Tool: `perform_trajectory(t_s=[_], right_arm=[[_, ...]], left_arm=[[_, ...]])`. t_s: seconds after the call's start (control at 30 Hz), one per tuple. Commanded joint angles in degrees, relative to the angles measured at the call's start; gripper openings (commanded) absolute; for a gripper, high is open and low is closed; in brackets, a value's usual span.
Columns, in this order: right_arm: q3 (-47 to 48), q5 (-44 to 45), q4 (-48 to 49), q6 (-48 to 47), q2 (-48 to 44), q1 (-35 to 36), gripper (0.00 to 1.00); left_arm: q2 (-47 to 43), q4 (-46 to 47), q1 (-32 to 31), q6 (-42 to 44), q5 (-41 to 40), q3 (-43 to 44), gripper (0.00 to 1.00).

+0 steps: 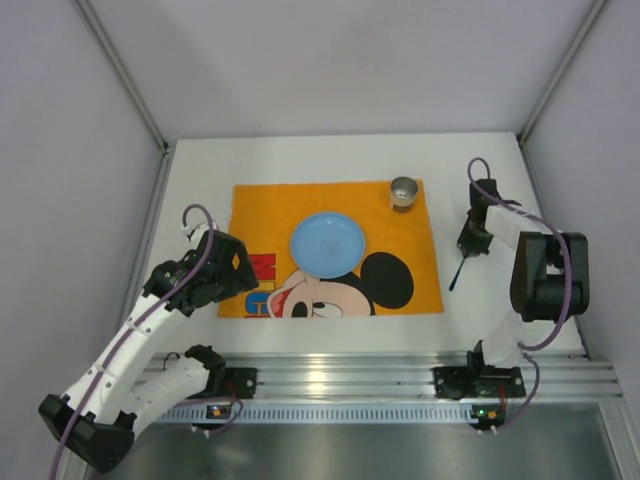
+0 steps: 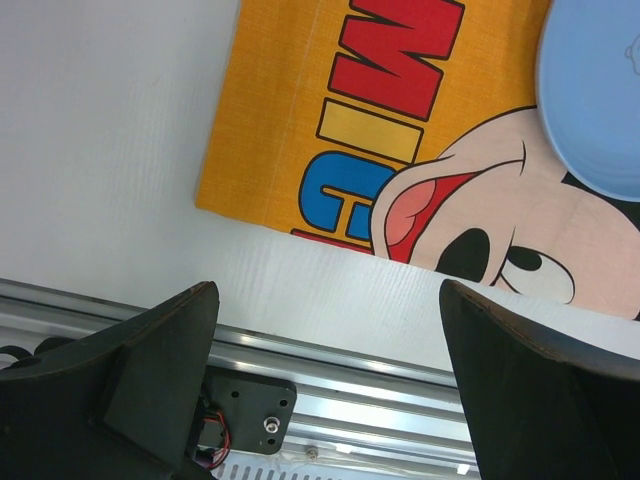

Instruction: Set the dinner table for one person

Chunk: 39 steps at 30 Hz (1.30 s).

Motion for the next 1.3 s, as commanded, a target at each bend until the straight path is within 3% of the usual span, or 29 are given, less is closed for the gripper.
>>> perform_trajectory(t_s=[0.0, 0.33, 0.5, 0.63, 0.83, 1.1, 1.27], right_arm=[[5.03, -3.18, -3.25, 0.08, -0.02, 5.07, 0.00], [17.96, -6.52, -11.33, 1.30, -6.95, 9.75, 0.00], [21.21, -13.96, -11.78, 4.73, -11.61, 12.63, 0.00], [25.78, -15.75, -13.01, 7.01, -14.61, 17.47, 0.00], [32.11, -19.79, -15.56, 11.14, -17.60, 23.02, 0.00], [32.82, -23.75, -14.15, 16.95, -20.76, 26.44, 0.00], [34.49, -24.36, -14.42, 18.18, -20.68, 27.15, 0.00]], left_arm=[[-0.25, 0.38, 0.15, -0.88, -1.38, -0.08, 0.97], [1.94, 2.74, -0.03, -1.15, 2.30, 2.29, 0.96], [4.48, 11.26, -2.92, 0.52, 8.01, 5.36, 0.95], [7.38, 24.42, -6.00, 2.98, 14.68, 13.16, 0.94], [18.54, 36.14, -8.55, 7.03, 24.80, 21.88, 0.94], [28.91, 45.81, -18.47, 10.02, 27.18, 27.33, 0.82], [32.52, 48.98, -21.65, 10.28, 28.24, 28.83, 0.81]])
